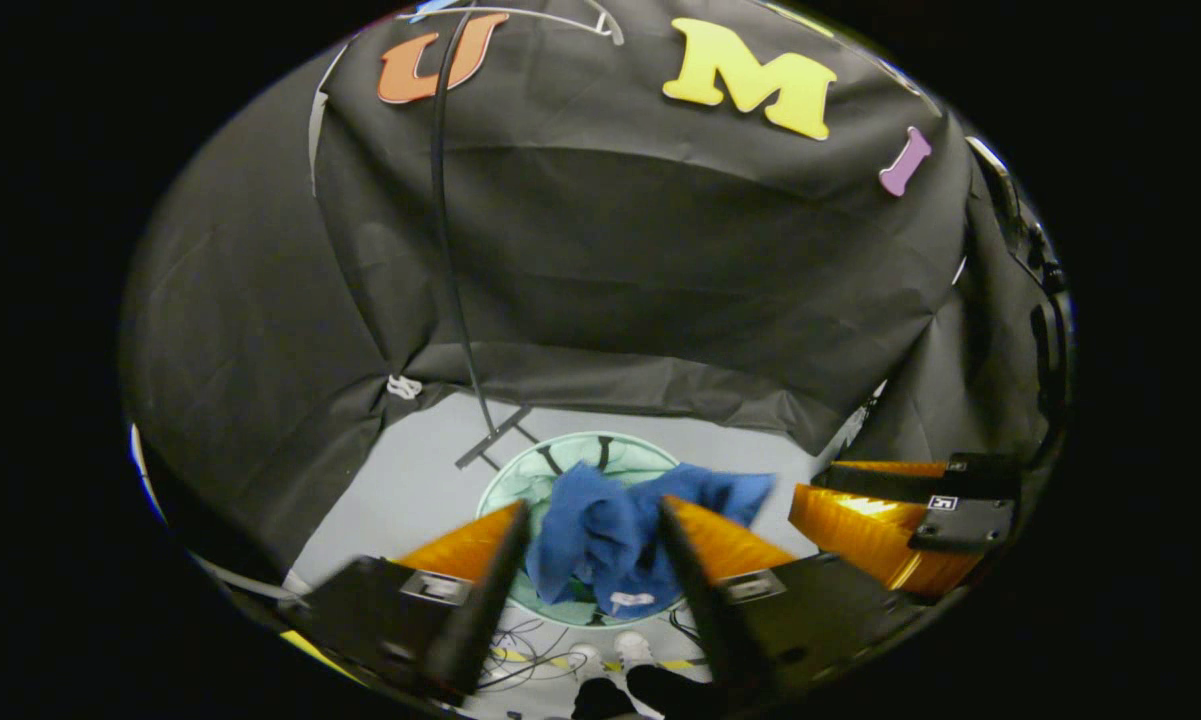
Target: Grasp the clothes on the hanger with both hands and then place them into the laundry hamper below.
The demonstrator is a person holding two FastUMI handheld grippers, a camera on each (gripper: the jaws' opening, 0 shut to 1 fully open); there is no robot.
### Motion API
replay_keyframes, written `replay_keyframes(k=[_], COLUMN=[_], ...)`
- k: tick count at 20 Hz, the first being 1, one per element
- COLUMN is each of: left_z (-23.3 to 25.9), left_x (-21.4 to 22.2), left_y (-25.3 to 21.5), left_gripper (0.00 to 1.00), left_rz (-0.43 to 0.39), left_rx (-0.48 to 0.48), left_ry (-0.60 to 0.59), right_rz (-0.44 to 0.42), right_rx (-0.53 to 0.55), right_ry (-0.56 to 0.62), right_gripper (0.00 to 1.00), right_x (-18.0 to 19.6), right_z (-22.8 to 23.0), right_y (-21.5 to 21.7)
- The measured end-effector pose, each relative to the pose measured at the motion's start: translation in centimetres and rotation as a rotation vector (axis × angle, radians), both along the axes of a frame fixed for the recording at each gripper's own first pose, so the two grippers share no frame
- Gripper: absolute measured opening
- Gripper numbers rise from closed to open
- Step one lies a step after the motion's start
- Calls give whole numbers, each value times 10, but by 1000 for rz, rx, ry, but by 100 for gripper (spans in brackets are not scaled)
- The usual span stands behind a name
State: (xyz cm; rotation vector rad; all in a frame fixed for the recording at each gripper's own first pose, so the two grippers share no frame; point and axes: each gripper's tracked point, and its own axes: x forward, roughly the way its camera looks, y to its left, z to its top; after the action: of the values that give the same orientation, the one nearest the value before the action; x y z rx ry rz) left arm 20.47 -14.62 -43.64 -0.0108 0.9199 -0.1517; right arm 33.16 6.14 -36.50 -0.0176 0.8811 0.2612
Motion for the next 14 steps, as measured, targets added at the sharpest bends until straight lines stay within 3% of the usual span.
replay_keyframes(k=[1,2,4,8,12,14], left_z=[7,7,12,44,108,154], left_x=[-2,-5,-9,-11,-10,-14], left_y=[7,11,17,30,37,42], left_gripper=[82,100,96,96,100,96], left_rz=[5,11,22,27,10,0], left_rx=[15,20,17,50,66,59], left_ry=[-11,-20,-32,-122,-307,-417], right_rz=[-10,-11,-14,-35,-60,-86], right_rx=[-17,-29,-27,-45,-70,-76], right_ry=[-38,-56,-76,-172,-362,-463], right_gripper=[60,65,75,76,76,76], right_x=[7,8,4,-6,-16,-30], right_z=[3,6,17,49,129,180], right_y=[-3,-5,-5,-2,-10,-20])
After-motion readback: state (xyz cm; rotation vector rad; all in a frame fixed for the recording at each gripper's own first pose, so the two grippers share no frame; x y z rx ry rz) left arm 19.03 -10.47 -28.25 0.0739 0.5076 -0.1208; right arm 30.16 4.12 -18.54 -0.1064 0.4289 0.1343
